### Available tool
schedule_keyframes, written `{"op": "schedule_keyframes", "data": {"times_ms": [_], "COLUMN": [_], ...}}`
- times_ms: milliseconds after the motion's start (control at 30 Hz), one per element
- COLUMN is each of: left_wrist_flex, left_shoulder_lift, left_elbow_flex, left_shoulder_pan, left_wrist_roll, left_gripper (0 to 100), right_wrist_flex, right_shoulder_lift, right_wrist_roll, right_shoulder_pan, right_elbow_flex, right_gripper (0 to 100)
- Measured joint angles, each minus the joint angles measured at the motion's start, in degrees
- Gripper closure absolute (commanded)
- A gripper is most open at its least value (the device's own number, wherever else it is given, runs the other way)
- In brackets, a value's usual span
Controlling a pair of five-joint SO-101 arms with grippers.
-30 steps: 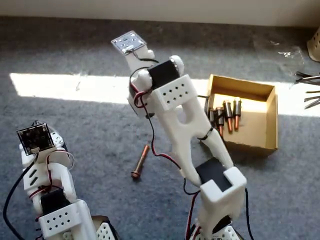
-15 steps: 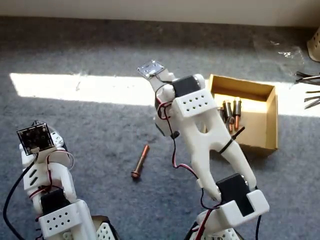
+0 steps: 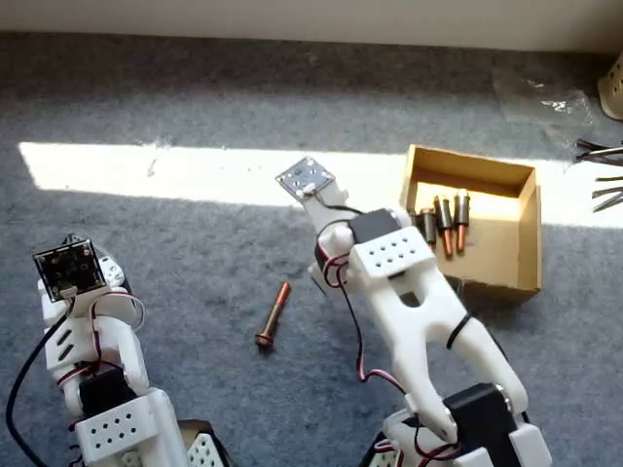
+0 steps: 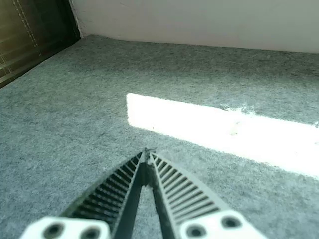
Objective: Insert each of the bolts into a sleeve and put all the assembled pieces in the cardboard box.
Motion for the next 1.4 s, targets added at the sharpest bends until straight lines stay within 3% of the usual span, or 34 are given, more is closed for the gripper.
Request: {"op": "schedule_keyframes", "data": {"times_ms": [400, 833, 1100, 1200, 1400], "left_wrist_flex": [0.0, 2.1, 16.7, 19.0, 21.8], "left_shoulder_lift": [0.0, 0.0, 0.0, 0.0, 0.0], "left_elbow_flex": [0.0, 0.1, -4.6, -6.1, -9.5], "left_shoulder_pan": [0.6, 4.2, 10.0, 14.1, 20.4], "left_wrist_roll": [0.0, 0.0, -1.1, -5.0, -6.1], "left_gripper": [99, 99, 99, 99, 99], "right_wrist_flex": [-9.6, -9.8, -14.8, -16.5, -17.1], "right_shoulder_lift": [-9.2, -38.0, -46.3, -47.7, -48.4], "right_wrist_roll": [0.0, -1.4, -6.7, -8.2, -12.3], "right_shoulder_pan": [0.0, 0.0, 0.0, 0.0, 0.0], "right_elbow_flex": [9.8, 24.0, 32.4, 34.2, 36.1], "right_gripper": [97.2, 97.2, 97.2, 97.2, 97.2]}}
